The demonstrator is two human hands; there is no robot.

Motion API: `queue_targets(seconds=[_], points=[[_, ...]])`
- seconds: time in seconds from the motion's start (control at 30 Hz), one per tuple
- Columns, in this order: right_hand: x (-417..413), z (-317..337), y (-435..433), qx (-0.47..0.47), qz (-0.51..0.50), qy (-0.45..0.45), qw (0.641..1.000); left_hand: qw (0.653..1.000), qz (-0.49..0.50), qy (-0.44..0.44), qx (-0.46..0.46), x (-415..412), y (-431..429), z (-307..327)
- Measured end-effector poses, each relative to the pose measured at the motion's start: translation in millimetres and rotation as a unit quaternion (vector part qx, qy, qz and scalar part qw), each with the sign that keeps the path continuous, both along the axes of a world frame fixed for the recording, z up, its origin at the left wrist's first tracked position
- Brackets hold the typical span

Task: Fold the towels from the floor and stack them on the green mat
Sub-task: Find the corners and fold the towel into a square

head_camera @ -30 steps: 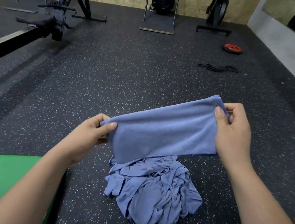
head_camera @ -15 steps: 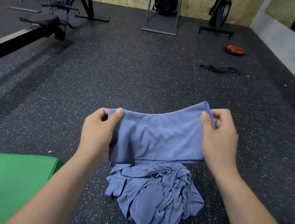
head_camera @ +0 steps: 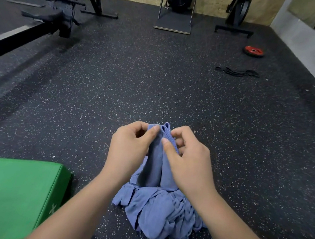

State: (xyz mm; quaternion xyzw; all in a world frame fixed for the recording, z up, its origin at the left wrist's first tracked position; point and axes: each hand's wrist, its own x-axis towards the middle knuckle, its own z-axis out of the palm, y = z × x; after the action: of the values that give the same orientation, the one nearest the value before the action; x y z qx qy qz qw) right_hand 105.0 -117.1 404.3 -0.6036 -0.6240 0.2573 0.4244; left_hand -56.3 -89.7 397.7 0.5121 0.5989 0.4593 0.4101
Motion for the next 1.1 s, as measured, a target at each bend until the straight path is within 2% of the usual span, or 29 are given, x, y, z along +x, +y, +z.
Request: queue_targets(seconds=[0.2,0.37,0.5,0.57,0.67,0.73,0.83,0.9,1.03,1.1], points=[[-4.6,2.9,-4.6,-0.027,0.047,0.030,0.998,0.999,-0.025,0.024,0.012,2.8,-5.5,7.0],[2.1,6.1,-4.5,-0.099,0.111,0.120,0.982,0.997,-0.082,0.012,0.000,-5.7,-5.2,12.6],[8.3,3.7,-1.3,-0.093,0.120,0.079,0.985,0.992,-0.108,0.068,0.007,-9.2,-4.6,12.4],[11.1,5.4,-1.5,-0.049,0.109,0.012,0.993,0.990,-0.104,0.099,0.012,-10.0,-3.0,11.8],[17.6,10.7,0.2,-0.001,0.062,-0.102,0.993,0.988,-0.126,0.084,0.005,-12.6,-0.3,13.5],[22.6,12.9,4.3,-0.027,0.066,-0.133,0.989,0.983,-0.167,0.071,-0.006,-13.6,-1.5,16.1],[31.8,14.1,10.8,-0.123,0.126,-0.143,0.974,0.976,-0.209,0.054,-0.013,-15.3,-4.8,18.4],[42.3,12.3,15.5,-0.173,0.166,-0.125,0.963,0.976,-0.215,0.040,-0.014,-18.3,-4.7,17.8],[65.3,3.1,27.4,-0.208,0.188,-0.161,0.946,0.977,-0.212,0.034,-0.001,-28.3,-1.1,14.9],[73.3,-0.8,31.2,-0.236,0.206,-0.143,0.939,0.980,-0.196,0.022,0.000,-35.3,1.3,13.8]])
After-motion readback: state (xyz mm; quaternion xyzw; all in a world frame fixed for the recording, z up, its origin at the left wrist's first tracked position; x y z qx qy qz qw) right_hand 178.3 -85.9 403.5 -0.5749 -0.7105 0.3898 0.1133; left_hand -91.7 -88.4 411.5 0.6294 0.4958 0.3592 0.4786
